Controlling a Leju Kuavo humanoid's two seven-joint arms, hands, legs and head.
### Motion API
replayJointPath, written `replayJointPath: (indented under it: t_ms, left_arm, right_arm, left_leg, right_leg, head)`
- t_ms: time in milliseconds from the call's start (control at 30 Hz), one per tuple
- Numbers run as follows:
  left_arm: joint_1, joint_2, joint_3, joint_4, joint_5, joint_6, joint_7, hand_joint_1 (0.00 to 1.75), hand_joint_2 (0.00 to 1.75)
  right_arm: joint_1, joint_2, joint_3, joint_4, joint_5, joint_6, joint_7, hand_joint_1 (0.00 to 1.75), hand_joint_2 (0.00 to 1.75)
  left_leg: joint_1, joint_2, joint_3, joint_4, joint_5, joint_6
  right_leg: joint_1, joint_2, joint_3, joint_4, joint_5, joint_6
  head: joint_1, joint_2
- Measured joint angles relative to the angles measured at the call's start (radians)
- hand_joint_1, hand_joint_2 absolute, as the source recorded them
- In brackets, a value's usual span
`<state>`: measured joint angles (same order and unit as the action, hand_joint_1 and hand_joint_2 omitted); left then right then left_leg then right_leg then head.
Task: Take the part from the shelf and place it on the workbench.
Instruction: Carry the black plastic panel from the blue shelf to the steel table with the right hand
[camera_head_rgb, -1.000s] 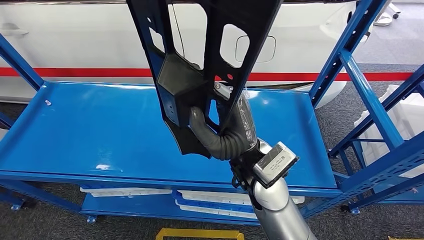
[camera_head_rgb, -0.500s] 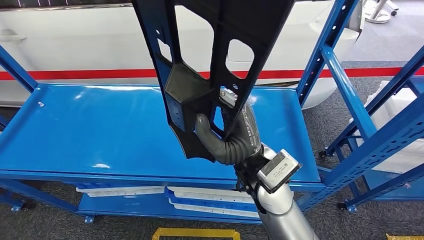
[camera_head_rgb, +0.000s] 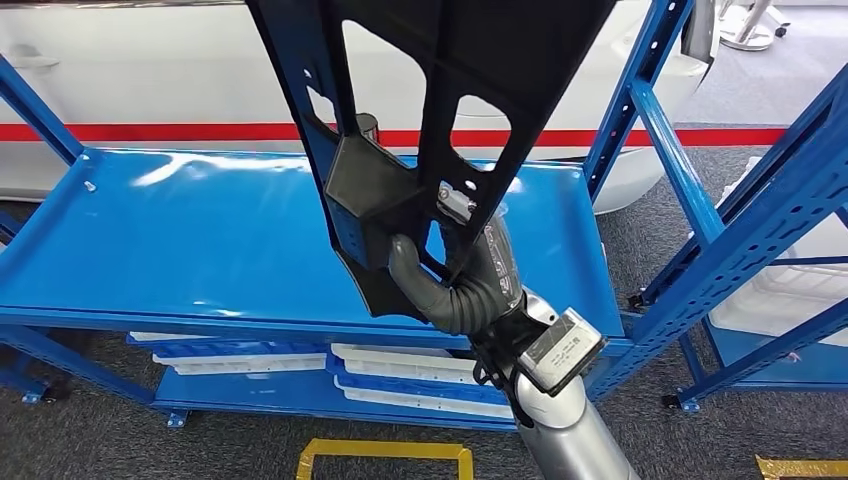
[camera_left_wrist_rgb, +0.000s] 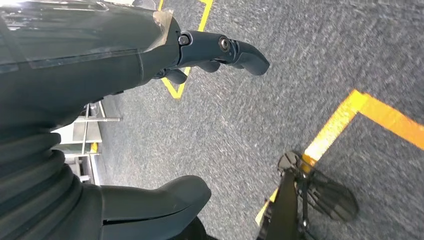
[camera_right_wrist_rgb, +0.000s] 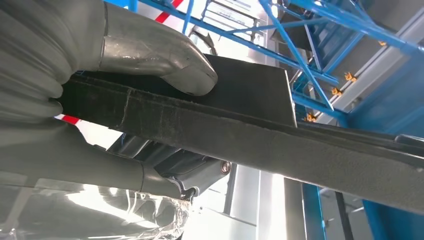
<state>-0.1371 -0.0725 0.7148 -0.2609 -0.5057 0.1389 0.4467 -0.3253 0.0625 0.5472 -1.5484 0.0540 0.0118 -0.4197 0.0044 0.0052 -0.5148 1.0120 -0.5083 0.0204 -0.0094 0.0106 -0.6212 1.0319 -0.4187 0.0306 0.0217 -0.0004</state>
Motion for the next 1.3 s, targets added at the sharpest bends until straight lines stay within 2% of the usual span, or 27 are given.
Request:
replayJointPath:
  t_ms: [67, 167, 200, 233, 267, 333, 367, 400, 433, 500, 533, 600, 667, 700, 733, 767, 800, 833, 867, 933, 1000, 1067, 1133, 1200, 1233, 1267, 1300]
  left_arm:
    - [-0.001, -0.001, 0.000, 0.000, 0.000, -0.001, 0.000, 0.00, 1.75]
    - [-0.001, -0.002, 0.000, 0.000, -0.001, -0.003, 0.000, 0.00, 1.75]
    - [-0.001, -0.002, 0.000, 0.000, -0.002, -0.004, 0.000, 0.00, 1.75]
    - [-0.001, -0.003, 0.000, 0.000, -0.003, -0.004, 0.000, 0.00, 1.75]
    - [-0.001, -0.004, 0.000, 0.000, -0.004, -0.005, 0.000, 0.00, 1.75]
    - [-0.001, -0.005, 0.000, 0.001, -0.006, -0.005, 0.000, 0.00, 1.75]
    - [-0.001, -0.005, 0.000, 0.001, -0.006, -0.005, 0.000, 0.00, 1.75]
    - [-0.001, -0.005, 0.000, 0.001, -0.007, -0.004, 0.000, 0.00, 1.75]
    - [-0.001, -0.005, 0.000, 0.001, -0.007, -0.004, 0.000, 0.00, 1.75]
    - [0.000, -0.006, 0.000, 0.001, -0.008, -0.003, 0.000, 0.00, 1.75]
    - [0.000, -0.006, 0.000, 0.001, -0.008, -0.002, 0.000, 0.00, 1.75]
    - [0.000, -0.007, 0.000, 0.002, -0.009, -0.002, 0.000, 0.00, 1.75]
    - [0.000, -0.007, 0.000, 0.002, -0.012, -0.001, 0.000, 0.00, 1.75]
    - [0.000, -0.007, 0.000, 0.002, -0.014, 0.001, 0.000, 0.00, 1.75]
    - [0.000, -0.007, 0.000, 0.002, -0.016, 0.003, 0.000, 0.00, 1.75]
    - [0.000, -0.007, 0.000, 0.002, -0.017, 0.005, 0.000, 0.00, 1.75]
    - [0.000, -0.007, 0.000, 0.001, -0.018, 0.007, 0.000, 0.00, 1.75]
    - [-0.001, -0.007, 0.000, 0.001, -0.018, 0.008, 0.000, 0.00, 1.75]
    - [-0.003, -0.007, 0.000, 0.001, -0.018, 0.009, 0.000, 0.00, 1.75]
    - [-0.007, -0.007, 0.000, 0.001, -0.019, 0.010, 0.000, 0.00, 1.75]
    - [-0.010, -0.008, 0.000, 0.001, -0.020, 0.012, 0.000, 0.00, 1.75]
    - [-0.009, -0.008, 0.000, 0.001, -0.020, 0.012, 0.000, 0.00, 1.75]
    - [-0.008, -0.008, 0.000, 0.001, -0.021, 0.011, 0.000, 0.00, 1.75]
    - [-0.006, -0.008, 0.000, 0.001, -0.024, 0.008, 0.000, 0.00, 1.75]
    - [-0.005, -0.008, 0.000, 0.001, -0.025, 0.006, 0.000, 0.00, 1.75]
    - [-0.004, -0.008, 0.000, 0.001, -0.027, 0.004, 0.000, 0.00, 1.75]
    - [-0.002, -0.008, 0.000, 0.001, -0.027, 0.001, 0.000, 0.00, 1.75]
  right_arm:
    - [0.000, -0.006, 0.001, 0.000, 0.004, 0.001, -0.005, 1.75, 1.75]
    - [0.003, -0.016, 0.003, 0.000, 0.012, 0.001, -0.011, 1.75, 1.75]
    - [0.005, -0.019, 0.003, 0.000, 0.014, 0.001, -0.011, 1.75, 1.75]
    - [0.006, -0.022, 0.004, 0.000, 0.015, 0.002, -0.012, 1.75, 1.75]
    - [0.007, -0.025, 0.004, 0.000, 0.016, 0.003, -0.012, 1.75, 1.75]
    - [0.008, -0.027, 0.005, 0.000, 0.017, 0.005, -0.014, 1.75, 1.75]
    - [0.009, -0.028, 0.006, 0.000, 0.018, 0.005, -0.015, 1.75, 1.75]
    - [0.010, -0.028, 0.007, 0.000, 0.018, 0.006, -0.017, 1.75, 1.75]
    - [0.011, -0.028, 0.007, 0.000, 0.019, 0.006, -0.019, 1.75, 1.75]
    - [0.013, -0.029, 0.008, -0.001, 0.019, 0.006, -0.021, 1.75, 1.75]
    - [0.014, -0.029, 0.009, -0.001, 0.019, 0.006, -0.022, 1.75, 1.75]
    - [0.013, -0.027, 0.011, -0.002, 0.019, 0.006, -0.023, 1.75, 1.75]
    - [0.013, -0.025, 0.012, -0.003, 0.019, 0.006, -0.023, 1.75, 1.75]
    - [0.013, -0.024, 0.012, -0.003, 0.019, 0.006, -0.023, 1.75, 1.75]
    - [0.013, -0.024, 0.013, -0.003, 0.019, 0.006, -0.023, 1.75, 1.75]
    - [0.013, -0.024, 0.014, -0.003, 0.019, 0.006, -0.023, 1.75, 1.75]
    - [0.012, -0.024, 0.015, -0.003, 0.019, 0.007, -0.023, 1.75, 1.75]
    - [0.012, -0.024, 0.016, -0.003, 0.019, 0.007, -0.023, 1.75, 1.75]
    - [0.011, -0.024, 0.017, -0.003, 0.019, 0.007, -0.023, 1.75, 1.75]
    - [0.008, -0.024, 0.020, -0.003, 0.021, 0.008, -0.023, 1.75, 1.75]
    - [0.004, -0.024, 0.023, -0.003, 0.025, 0.009, -0.024, 1.75, 1.75]
    - [0.003, -0.025, 0.027, -0.003, 0.027, 0.009, -0.024, 1.75, 1.75]
    - [0.002, -0.027, 0.030, -0.003, 0.028, 0.009, -0.024, 1.75, 1.75]
    - [0.004, -0.031, 0.032, -0.003, 0.029, 0.009, -0.024, 1.75, 1.75]
    - [0.006, -0.033, 0.033, -0.003, 0.029, 0.009, -0.024, 1.75, 1.75]
    - [0.007, -0.034, 0.034, -0.003, 0.030, 0.009, -0.025, 1.75, 1.75]
    - [0.008, -0.035, 0.035, -0.003, 0.031, 0.009, -0.026, 1.75, 1.75]
  left_leg:
    - [0.002, 0.006, -0.013, -0.011, 0.023, 0.015]
    - [0.003, 0.010, -0.051, -0.013, 0.055, 0.024]
    - [0.003, 0.012, -0.065, -0.012, 0.065, 0.023]
    - [0.004, 0.013, -0.079, -0.011, 0.074, 0.021]
    - [0.004, 0.013, -0.092, -0.010, 0.084, 0.018]
    - [0.005, 0.013, -0.114, -0.004, 0.100, 0.009]
    - [0.004, 0.013, -0.122, -0.001, 0.107, 0.003]
    - [0.003, 0.013, -0.127, 0.002, 0.114, -0.003]
    - [0.002, 0.013, -0.130, 0.003, 0.122, -0.009]
    - [0.005, 0.011, -0.132, 0.004, 0.131, -0.020]
    - [0.008, 0.008, -0.136, 0.012, 0.118, -0.026]
    - [0.013, 0.002, -0.160, 0.077, 0.040, -0.036]
    - [0.013, -0.002, -0.194, 0.203, -0.054, -0.042]
    - [0.014, -0.003, -0.205, 0.258, -0.072, -0.044]
    - [0.014, -0.004, -0.203, 0.290, -0.066, -0.044]
    - [0.014, -0.003, -0.186, 0.288, -0.038, -0.043]
    - [0.015, 0.000, -0.152, 0.254, -0.006, -0.041]
    - [0.014, 0.009, -0.103, 0.192, 0.014, -0.037]
    - [0.011, 0.022, -0.050, 0.117, 0.016, -0.032]
    - [0.002, 0.040, 0.017, 0.008, -0.010, -0.018]
    - [-0.005, 0.031, 0.020, -0.022, -0.013, 0.000]
    - [-0.004, 0.021, 0.009, -0.031, 0.004, 0.017]
    - [-0.003, 0.012, -0.005, -0.035, 0.021, 0.028]
    - [-0.005, 0.001, -0.023, -0.034, 0.034, 0.031]
    - [-0.006, -0.005, -0.028, -0.033, 0.040, 0.031]
    - [-0.006, -0.012, -0.033, -0.032, 0.044, 0.029]
    - [-0.006, -0.020, -0.034, -0.030, 0.048, 0.027]
  right_leg:
    - [-0.001, -0.002, -0.022, 0.039, -0.039, 0.000]
    - [-0.002, -0.003, -0.071, 0.203, -0.152, -0.010]
    - [-0.003, -0.003, -0.075, 0.246, -0.166, -0.005]
    - [-0.004, -0.003, -0.066, 0.262, -0.164, 0.004]
    - [-0.005, -0.004, -0.037, 0.240, -0.147, 0.015]
    - [-0.008, -0.004, 0.059, 0.111, -0.116, 0.029]
    - [-0.006, -0.003, 0.104, 0.043, -0.113, 0.027]
    - [-0.005, -0.002, 0.132, -0.003, -0.117, 0.022]
    - [-0.002, -0.001, 0.141, -0.025, -0.123, 0.013]
    - [-0.002, -0.001, 0.130, -0.026, -0.114, -0.003]
    - [-0.003, -0.002, 0.124, -0.026, -0.107, -0.015]
    - [-0.006, -0.004, 0.109, -0.027, -0.086, -0.037]
    - [-0.002, -0.005, 0.084, -0.026, -0.064, -0.047]
    - [0.000, -0.006, 0.069, -0.026, -0.054, -0.048]
    - [0.001, -0.007, 0.055, -0.026, -0.044, -0.048]
    - [0.002, -0.010, 0.042, -0.026, -0.035, -0.047]
    - [0.003, -0.013, 0.031, -0.026, -0.027, -0.045]
    - [0.004, -0.017, 0.023, -0.025, -0.019, -0.042]
    - [0.006, -0.021, 0.018, -0.025, -0.013, -0.037]
    - [0.009, -0.034, 0.013, -0.024, -0.003, -0.025]
    - [0.011, -0.050, 0.009, -0.025, 0.007, -0.013]
    - [0.008, -0.047, -0.006, -0.002, -0.008, -0.007]
    - [0.006, -0.030, -0.047, 0.096, -0.067, -0.012]
    - [0.006, -0.020, -0.090, 0.225, -0.130, -0.015]
    - [0.006, -0.018, -0.094, 0.256, -0.143, -0.012]
    - [0.006, -0.017, -0.077, 0.246, -0.141, -0.007]
    - [0.006, -0.013, -0.040, 0.194, -0.124, 0.000]
  head:
    - [0.001, 0.000]
    - [0.002, 0.000]
    - [0.002, 0.000]
    - [0.002, 0.000]
    - [0.002, 0.000]
    - [0.002, 0.000]
    - [0.001, 0.000]
    - [0.001, 0.000]
    - [0.000, 0.000]
    - [0.001, 0.000]
    - [0.000, 0.000]
    - [0.000, 0.000]
    - [0.000, 0.000]
    - [0.000, 0.000]
    - [0.000, 0.000]
    - [0.000, 0.000]
    - [0.000, 0.000]
    - [0.000, 0.000]
    - [0.000, 0.000]
    - [0.000, 0.000]
    - [0.001, 0.000]
    - [0.002, 0.000]
    - [0.003, 0.000]
    - [0.005, 0.000]
    - [0.005, 0.000]
    - [0.005, 0.000]
    - [0.005, 0.000]
